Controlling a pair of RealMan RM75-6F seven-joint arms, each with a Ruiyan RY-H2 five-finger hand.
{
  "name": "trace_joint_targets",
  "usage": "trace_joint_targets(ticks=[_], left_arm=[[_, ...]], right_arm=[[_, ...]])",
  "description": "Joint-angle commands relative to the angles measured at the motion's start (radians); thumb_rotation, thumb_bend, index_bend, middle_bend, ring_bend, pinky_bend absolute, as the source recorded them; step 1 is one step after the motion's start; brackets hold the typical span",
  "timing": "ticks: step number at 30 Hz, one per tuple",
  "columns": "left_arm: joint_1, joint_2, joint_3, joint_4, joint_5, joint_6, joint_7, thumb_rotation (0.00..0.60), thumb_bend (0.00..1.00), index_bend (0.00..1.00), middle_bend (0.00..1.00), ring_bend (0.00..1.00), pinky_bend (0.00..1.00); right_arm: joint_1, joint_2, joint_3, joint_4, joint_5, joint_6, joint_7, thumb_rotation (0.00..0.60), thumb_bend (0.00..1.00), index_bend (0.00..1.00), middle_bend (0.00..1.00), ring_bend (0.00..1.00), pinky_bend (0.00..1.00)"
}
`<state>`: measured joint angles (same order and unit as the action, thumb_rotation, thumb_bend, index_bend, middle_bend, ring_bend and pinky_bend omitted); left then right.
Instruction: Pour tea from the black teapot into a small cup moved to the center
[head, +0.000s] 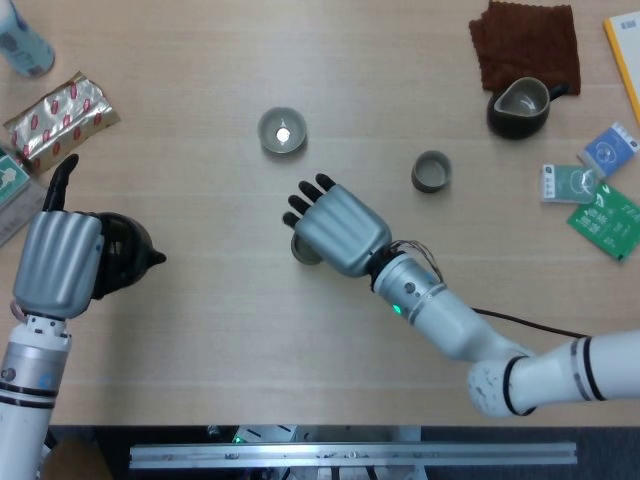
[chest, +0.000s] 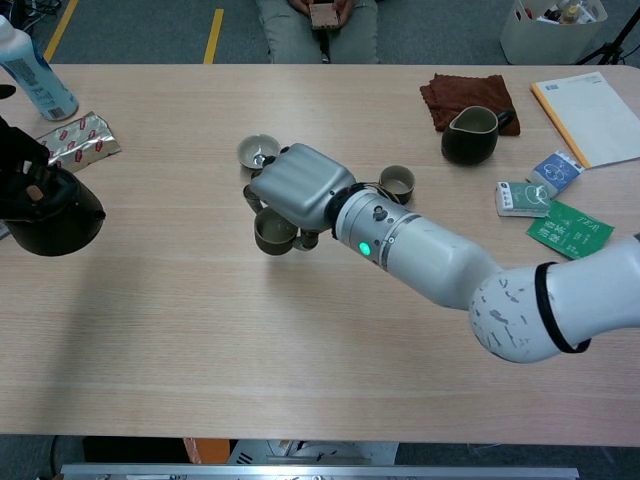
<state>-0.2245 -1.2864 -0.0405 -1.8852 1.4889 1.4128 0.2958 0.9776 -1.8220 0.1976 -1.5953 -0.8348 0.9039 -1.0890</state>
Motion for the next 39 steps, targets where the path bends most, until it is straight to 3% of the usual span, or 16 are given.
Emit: trace_joint_targets(ticks=[1,19,31,39], left_arm=[[0.001,0.001,0.001,-0.001,0.0,0.0,0.001,0.6,0.33,0.93,0.98,0.79,0.05],[0.009,0.009,0.002,0.003,-0.004,-0.001,-0.01,0.6,0.33,0.93,0.98,0.79,0.05],[0.011,0.011,0.004,0.008,-0.005,-0.005,-0.018,0.6,0.33,0.93,0.98,0.79,0.05],[0.013,0.009,0.005,0.013,-0.002,-0.005,-0.023,0.6,0.33,0.93,0.98,0.79,0.05]], right_arm=[[0.043,-0.033,0.005,0.038,0.048,0.016,-0.037,0.6,0.22,0.45,0.28,0.19,0.23],[0.144,-0.129,-0.063,0.204,0.147,0.024,-0.073,0.6,0.22,0.45,0.28,0.18,0.22],[0.166,-0.167,-0.083,0.257,0.168,0.025,-0.068,0.6,0.22,0.44,0.28,0.15,0.2],[0.178,-0.171,-0.09,0.262,0.189,0.025,-0.078,0.6,0.22,0.38,0.25,0.11,0.16]])
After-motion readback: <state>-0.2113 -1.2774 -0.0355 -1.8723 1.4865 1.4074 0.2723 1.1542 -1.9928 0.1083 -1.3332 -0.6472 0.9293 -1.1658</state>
